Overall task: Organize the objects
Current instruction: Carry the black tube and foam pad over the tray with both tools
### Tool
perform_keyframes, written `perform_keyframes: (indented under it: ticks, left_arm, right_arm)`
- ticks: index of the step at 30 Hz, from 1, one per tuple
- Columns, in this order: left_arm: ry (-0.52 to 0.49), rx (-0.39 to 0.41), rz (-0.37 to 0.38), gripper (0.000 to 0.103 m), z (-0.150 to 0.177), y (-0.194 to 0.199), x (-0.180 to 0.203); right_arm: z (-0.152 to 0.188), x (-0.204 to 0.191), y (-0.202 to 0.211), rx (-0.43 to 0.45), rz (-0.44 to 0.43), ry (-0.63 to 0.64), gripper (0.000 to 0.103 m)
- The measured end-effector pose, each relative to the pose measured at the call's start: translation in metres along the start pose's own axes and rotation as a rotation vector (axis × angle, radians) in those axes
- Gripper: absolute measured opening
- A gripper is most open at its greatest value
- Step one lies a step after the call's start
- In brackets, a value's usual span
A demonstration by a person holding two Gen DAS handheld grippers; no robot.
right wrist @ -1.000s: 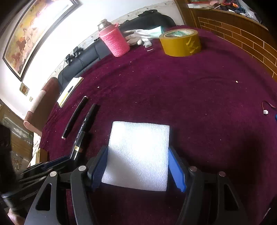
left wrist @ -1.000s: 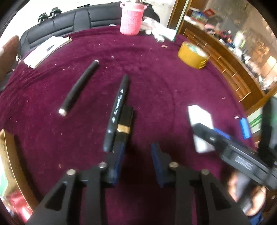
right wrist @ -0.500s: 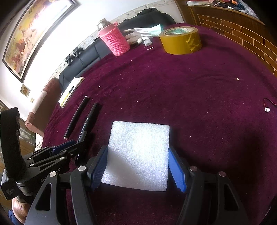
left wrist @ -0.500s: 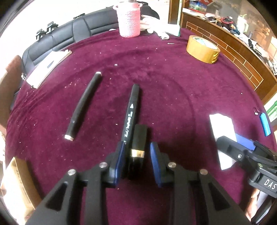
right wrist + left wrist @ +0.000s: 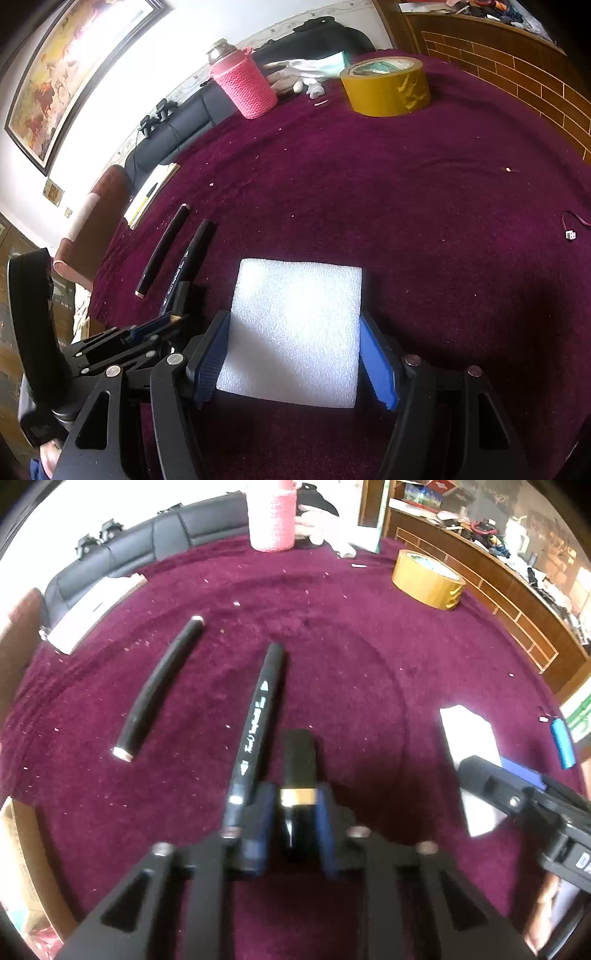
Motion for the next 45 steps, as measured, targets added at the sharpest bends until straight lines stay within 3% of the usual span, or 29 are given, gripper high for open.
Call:
perform_keyframes:
  ticks: [4,7,13,16,19,28,37,45]
  left_arm:
    - [0.078,0.035,0.031,0.017,0.008,0.004,0.000]
    - [0.147,0.040,0.106,0.017,0.023,0.009,-0.001]
    - [0.174,0.045,0.153,0.017,0.063,0.023,0.003]
    - [0.178,0.095,0.099,0.017,0.086,0.038,-0.001]
    - [0.195,0.126,0.106,0.017,0.103,0.053,-0.005]
    - [0.204,0.268,0.036,0.017,0.140,0.111,-0.022]
    - [0.259,0.344,0.031,0.017,0.171,0.139,-0.049]
    - [0.310,0.431,-0.042,0.017,0.189,0.162,-0.080]
  right_arm:
    - [0.000,-0.001,0.002,0.002,-0.007,0.004,0.072]
    - [0.002,-0.006,0.003,0.007,-0.009,0.028,0.072]
    - [0.007,-0.019,0.000,-0.011,-0.018,0.086,0.072]
    - [0.013,-0.030,-0.001,-0.018,-0.025,0.127,0.072]
    - [0.021,-0.041,-0.003,-0.014,-0.017,0.178,0.072]
    - [0.040,-0.060,0.000,0.000,-0.024,0.238,0.072]
    - [0.085,-0.090,0.024,0.005,-0.076,0.286,0.072]
    - [0.114,-0.139,0.043,0.021,-0.110,0.392,0.072]
Point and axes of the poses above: each gripper's, at about its wrist camera, not at the fingertips, and y roughly against the way its jaws point, x to its right, z to its underside, the point moved 7 cm from there along -y, roughly the way its jaws point, and after that the axes turned 11 degrees about -x, right-handed, at the moved point
